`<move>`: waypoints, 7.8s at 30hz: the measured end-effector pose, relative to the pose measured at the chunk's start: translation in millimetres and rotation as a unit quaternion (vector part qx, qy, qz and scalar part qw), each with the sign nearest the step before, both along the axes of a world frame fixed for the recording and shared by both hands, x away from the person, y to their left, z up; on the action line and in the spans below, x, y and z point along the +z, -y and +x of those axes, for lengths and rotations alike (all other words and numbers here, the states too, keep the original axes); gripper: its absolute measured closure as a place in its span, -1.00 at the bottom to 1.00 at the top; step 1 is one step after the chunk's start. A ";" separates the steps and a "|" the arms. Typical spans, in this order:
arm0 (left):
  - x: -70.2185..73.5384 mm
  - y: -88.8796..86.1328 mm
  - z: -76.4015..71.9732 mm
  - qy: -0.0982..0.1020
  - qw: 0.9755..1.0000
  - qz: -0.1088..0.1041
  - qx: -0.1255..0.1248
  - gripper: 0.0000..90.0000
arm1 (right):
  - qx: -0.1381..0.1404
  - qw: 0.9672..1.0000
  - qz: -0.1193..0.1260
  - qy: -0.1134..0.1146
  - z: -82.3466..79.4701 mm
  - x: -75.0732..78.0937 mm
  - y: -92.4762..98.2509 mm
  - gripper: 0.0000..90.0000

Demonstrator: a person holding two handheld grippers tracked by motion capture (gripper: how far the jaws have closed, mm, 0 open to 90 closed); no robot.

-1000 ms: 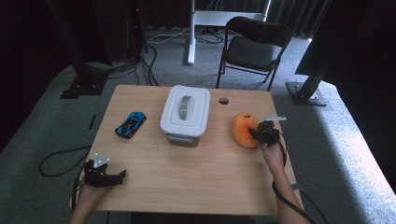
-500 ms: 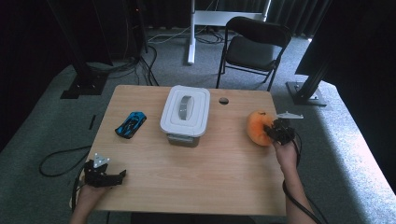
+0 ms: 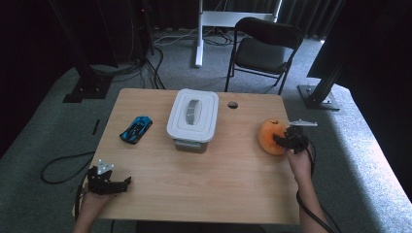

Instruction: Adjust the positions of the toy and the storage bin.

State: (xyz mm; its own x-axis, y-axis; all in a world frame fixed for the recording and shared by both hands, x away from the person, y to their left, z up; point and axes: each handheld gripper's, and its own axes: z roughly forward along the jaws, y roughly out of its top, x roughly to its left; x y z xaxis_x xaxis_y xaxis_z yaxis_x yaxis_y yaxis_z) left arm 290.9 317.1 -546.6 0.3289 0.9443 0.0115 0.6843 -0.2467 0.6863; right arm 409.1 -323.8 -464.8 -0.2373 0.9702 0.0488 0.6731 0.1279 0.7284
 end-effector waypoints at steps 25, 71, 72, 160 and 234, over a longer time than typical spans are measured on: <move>8.5 -9.3 1.9 -0.029 0.999 -0.023 0.013 -0.91 | 0.099 0.991 0.021 0.082 -34.8 20.4 -38.2 -0.74; 47.8 -16.8 76.9 0.022 0.998 -0.038 0.043 -0.97 | 0.255 0.967 0.005 0.003 -82.1 -84.4 -65.6 -0.74; 48.0 -16.4 80.0 0.022 0.998 -0.037 0.042 -0.97 | 0.254 0.967 0.005 0.003 -82.2 -84.4 -65.8 -0.74; 41.8 13.7 156.6 -0.049 0.993 -0.001 0.104 -0.41 | 0.259 0.966 0.026 -0.002 -80.9 -84.1 -65.7 -0.74; 52.9 24.3 131.5 0.014 0.997 -0.039 0.063 -1.00 | 0.249 0.966 0.046 0.042 -37.1 -57.2 -120.9 -0.74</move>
